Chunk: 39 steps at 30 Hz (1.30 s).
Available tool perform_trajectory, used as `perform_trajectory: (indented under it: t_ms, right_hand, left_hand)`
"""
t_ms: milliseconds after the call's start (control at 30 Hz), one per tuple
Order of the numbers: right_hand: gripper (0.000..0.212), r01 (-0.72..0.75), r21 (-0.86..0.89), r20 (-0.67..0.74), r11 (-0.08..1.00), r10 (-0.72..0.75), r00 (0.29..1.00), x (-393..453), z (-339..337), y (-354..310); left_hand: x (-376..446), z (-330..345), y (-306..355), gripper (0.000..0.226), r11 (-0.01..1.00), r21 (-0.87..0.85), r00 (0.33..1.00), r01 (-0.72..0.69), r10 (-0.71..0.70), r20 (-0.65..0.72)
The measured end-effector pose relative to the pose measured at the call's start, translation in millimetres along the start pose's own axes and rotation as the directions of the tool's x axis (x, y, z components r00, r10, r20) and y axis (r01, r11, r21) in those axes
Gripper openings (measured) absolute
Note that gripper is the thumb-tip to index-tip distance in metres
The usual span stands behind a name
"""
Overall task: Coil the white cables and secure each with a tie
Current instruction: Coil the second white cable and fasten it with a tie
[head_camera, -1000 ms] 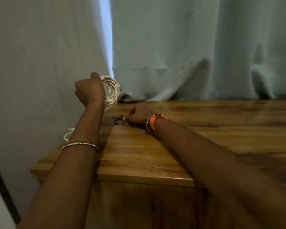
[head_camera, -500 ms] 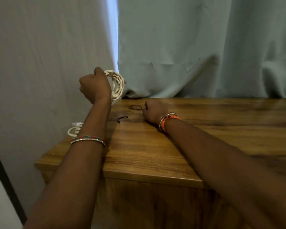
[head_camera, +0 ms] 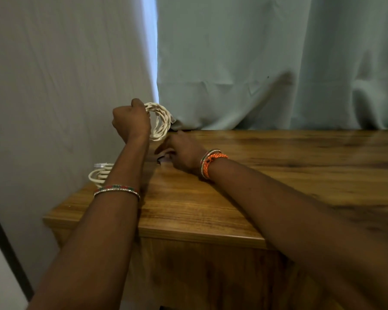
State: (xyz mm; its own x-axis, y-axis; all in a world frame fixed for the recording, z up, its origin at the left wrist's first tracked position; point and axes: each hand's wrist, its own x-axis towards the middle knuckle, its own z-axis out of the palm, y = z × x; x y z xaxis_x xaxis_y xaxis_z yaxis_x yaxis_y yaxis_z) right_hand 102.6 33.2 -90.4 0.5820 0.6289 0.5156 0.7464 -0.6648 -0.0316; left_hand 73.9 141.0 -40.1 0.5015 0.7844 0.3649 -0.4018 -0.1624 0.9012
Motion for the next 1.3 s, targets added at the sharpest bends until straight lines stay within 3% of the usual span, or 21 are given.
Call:
perform_trajectory:
  t_ms: [200,267,400,533,600,700,833,1067,1300]
  right_hand:
    - [0.019,0.139,-0.384,0.018,0.913,-0.143,0.990,6.6,4.5,-5.9]
    - [0.023,0.145,-0.411,0.067,0.900,-0.129,0.989,3.8,5.5,-5.7]
    - [0.029,-0.031,-0.094,-0.069,0.995,0.025,0.997,-2.3,-0.6,3.1]
    - [0.014,-0.242,0.281,-0.239,0.929,0.312,0.919,-10.4,-25.5,18.7]
    - [0.003,-0.224,0.454,-0.326,0.862,0.395,0.859,-16.9,-43.3,22.5]
    - [0.012,-0.127,0.586,-0.362,0.800,0.399,0.842,-29.1,-64.1,18.6]
    - [0.012,-0.067,0.566,-0.337,0.822,0.305,0.891,-48.6,-67.0,16.8]
    - [0.016,-0.209,0.534,-0.391,0.819,0.459,0.798,-54.2,-60.6,44.2]
    - [0.015,-0.216,0.393,-0.413,0.894,0.381,0.827,-59.6,-62.2,43.7]
  left_hand:
    - [-5.0,0.1,3.0,0.034,1.000,-0.011,1.000,-0.028,0.028,0.003]
    - [-6.4,0.6,2.3,0.034,1.000,-0.011,1.000,-0.028,0.028,0.004]
    - [-7.9,-1.0,1.4,0.036,1.000,-0.017,0.999,-0.025,0.025,-0.029]
    - [-9.3,-2.3,-1.0,0.040,0.999,0.019,0.999,-0.036,0.037,-0.029]
    - [-14.4,1.6,0.0,0.043,0.996,0.037,0.997,-0.081,0.081,-0.012]
    - [-26.8,13.6,8.1,0.040,0.976,0.092,0.980,-0.198,0.196,0.025]
    - [-46.1,38.5,20.1,0.038,0.958,0.109,0.964,-0.265,0.263,0.034]
    - [-85.0,83.1,20.3,0.038,0.977,0.052,0.977,-0.204,0.207,-0.057]
    - [-76.4,73.2,1.8,0.040,0.971,0.151,0.978,-0.187,0.199,-0.068]
